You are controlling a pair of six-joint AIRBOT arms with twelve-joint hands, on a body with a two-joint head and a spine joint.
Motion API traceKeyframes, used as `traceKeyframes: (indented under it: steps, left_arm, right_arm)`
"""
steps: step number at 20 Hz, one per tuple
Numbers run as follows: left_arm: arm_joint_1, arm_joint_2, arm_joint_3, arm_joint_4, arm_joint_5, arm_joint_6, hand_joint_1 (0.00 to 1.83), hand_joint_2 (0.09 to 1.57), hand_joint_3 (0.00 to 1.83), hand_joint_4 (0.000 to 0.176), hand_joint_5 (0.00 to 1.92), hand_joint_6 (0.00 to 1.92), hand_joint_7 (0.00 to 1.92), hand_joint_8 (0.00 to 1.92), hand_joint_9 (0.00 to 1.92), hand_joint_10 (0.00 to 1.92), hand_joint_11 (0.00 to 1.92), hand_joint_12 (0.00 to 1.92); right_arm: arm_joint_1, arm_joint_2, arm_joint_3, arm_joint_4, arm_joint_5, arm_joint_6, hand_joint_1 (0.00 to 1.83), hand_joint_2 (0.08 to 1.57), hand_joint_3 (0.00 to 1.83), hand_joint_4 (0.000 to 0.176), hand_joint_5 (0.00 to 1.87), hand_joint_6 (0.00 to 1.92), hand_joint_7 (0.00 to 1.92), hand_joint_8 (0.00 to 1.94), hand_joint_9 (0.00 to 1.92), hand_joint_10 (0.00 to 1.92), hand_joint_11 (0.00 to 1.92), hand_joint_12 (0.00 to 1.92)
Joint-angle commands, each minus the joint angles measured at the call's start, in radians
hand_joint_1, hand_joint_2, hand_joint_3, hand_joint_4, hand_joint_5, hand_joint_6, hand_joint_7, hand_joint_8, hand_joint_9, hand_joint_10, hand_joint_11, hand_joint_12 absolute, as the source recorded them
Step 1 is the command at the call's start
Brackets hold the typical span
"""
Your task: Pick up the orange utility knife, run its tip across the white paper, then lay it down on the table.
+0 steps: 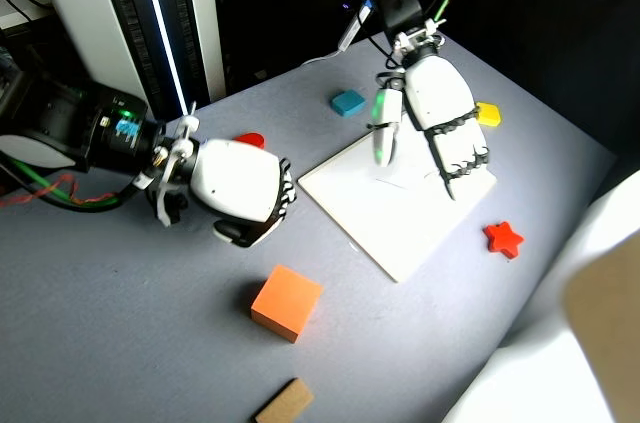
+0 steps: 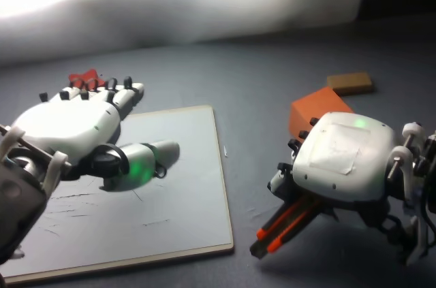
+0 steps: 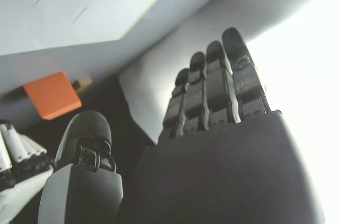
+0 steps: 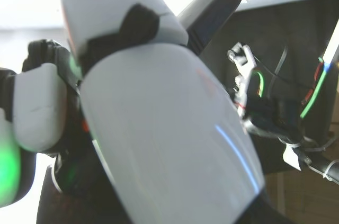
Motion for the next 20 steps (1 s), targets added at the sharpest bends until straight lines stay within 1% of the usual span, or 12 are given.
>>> traceKeyframes:
  steps: [1,4,5,6,7,9,10,11,12,15,17,20]
  left_arm:
    - [-0.007,-0.004,-0.002,0.072,-0.078,0.002,0.01,1.28,0.0,0.0,0.0,0.0,0.08,0.0,0.09,0.0,0.0,0.5]
    - [-0.002,-0.009,-0.022,0.084,-0.078,0.0,0.02,1.28,0.0,0.0,0.0,0.0,0.08,0.0,0.1,0.0,0.0,0.51]
    - [0.0,-0.01,-0.028,0.084,-0.078,0.0,0.0,1.28,0.0,0.0,0.0,0.0,0.07,0.0,0.09,0.0,0.0,0.49]
    - [0.002,-0.011,-0.032,0.084,-0.078,0.0,0.0,1.28,0.0,0.0,0.0,0.0,0.07,0.0,0.09,0.0,0.0,0.49]
    - [0.003,-0.012,-0.036,0.092,-0.078,0.0,0.02,1.28,0.0,0.0,0.0,0.0,0.09,0.0,0.11,0.01,0.0,0.5]
    - [0.003,-0.014,-0.039,0.101,-0.078,-0.001,0.0,1.28,0.0,0.0,0.01,0.0,0.1,0.0,0.11,0.0,0.0,0.53]
    - [0.003,-0.015,-0.041,0.101,-0.078,-0.001,0.0,1.28,0.0,0.0,0.01,0.0,0.1,0.0,0.11,0.0,0.0,0.53]
    - [0.003,-0.015,-0.042,0.101,-0.078,-0.001,0.0,1.28,0.0,0.0,0.05,0.01,0.12,0.0,0.13,0.01,0.0,0.58]
    - [0.005,-0.015,-0.043,0.101,-0.078,-0.004,0.01,1.28,0.0,0.0,0.06,0.01,0.13,0.01,0.14,0.01,0.0,0.58]
    - [0.007,-0.015,-0.044,0.101,-0.078,-0.005,0.02,1.28,0.0,0.0,0.03,0.0,0.11,0.0,0.12,0.0,0.0,0.56]
    - [0.008,-0.015,-0.044,0.101,-0.079,-0.005,0.02,1.28,0.0,0.0,0.01,0.0,0.1,0.0,0.11,0.0,0.0,0.52]
    - [0.008,-0.015,-0.045,0.101,-0.079,-0.005,0.01,1.27,0.0,0.0,0.07,0.01,0.13,0.0,0.14,0.01,0.0,0.6]
  right_arm:
    - [0.003,0.0,0.004,-0.008,0.132,-0.006,1.47,1.27,0.0,0.176,1.28,1.92,1.48,1.94,1.59,1.92,1.68,1.92]
    - [-0.01,-0.013,0.029,-0.025,0.148,-0.009,1.52,1.24,0.0,0.176,1.22,1.92,1.4,1.94,1.53,1.92,1.6,1.92]
    - [-0.016,-0.014,0.031,-0.031,0.153,-0.007,1.47,1.26,0.0,0.08,1.06,1.92,1.31,1.94,1.44,1.92,1.48,1.92]
    - [-0.019,-0.014,0.031,-0.033,0.154,-0.006,1.47,1.26,0.0,0.08,1.06,1.92,1.31,1.94,1.44,1.92,1.48,1.92]
    - [-0.024,-0.013,0.031,-0.046,0.158,0.0,1.16,0.89,0.91,0.0,0.71,1.72,0.91,1.94,1.19,1.92,1.14,1.92]
    - [-0.032,-0.008,0.03,-0.071,0.168,0.009,1.1,0.98,0.76,0.0,0.6,1.73,0.72,1.78,0.7,1.92,0.69,1.92]
    - [-0.035,-0.004,0.029,-0.079,0.171,0.012,1.1,0.98,0.76,0.0,0.6,1.73,0.72,1.78,0.7,1.92,0.69,1.92]
    - [-0.037,0.001,0.027,-0.083,0.171,0.016,1.08,1.3,0.1,0.0,0.62,1.49,0.57,1.76,0.4,1.79,0.42,1.92]
    - [-0.039,0.009,0.022,-0.086,0.173,0.018,1.02,1.31,0.03,0.0,0.61,1.52,0.38,1.48,0.28,1.74,0.27,1.92]
    - [-0.047,0.029,0.008,-0.086,0.176,0.023,0.83,1.24,0.0,0.0,0.29,0.83,0.31,0.84,0.18,1.38,0.03,1.89]
    - [-0.052,0.049,-0.007,-0.086,0.179,0.024,0.73,1.2,0.0,0.0,0.18,0.42,0.31,0.26,0.1,0.87,0.0,1.47]
    - [-0.052,0.077,-0.039,-0.086,0.182,0.024,0.57,1.11,0.0,0.0,0.01,0.01,0.08,0.0,0.05,0.23,0.0,0.65]
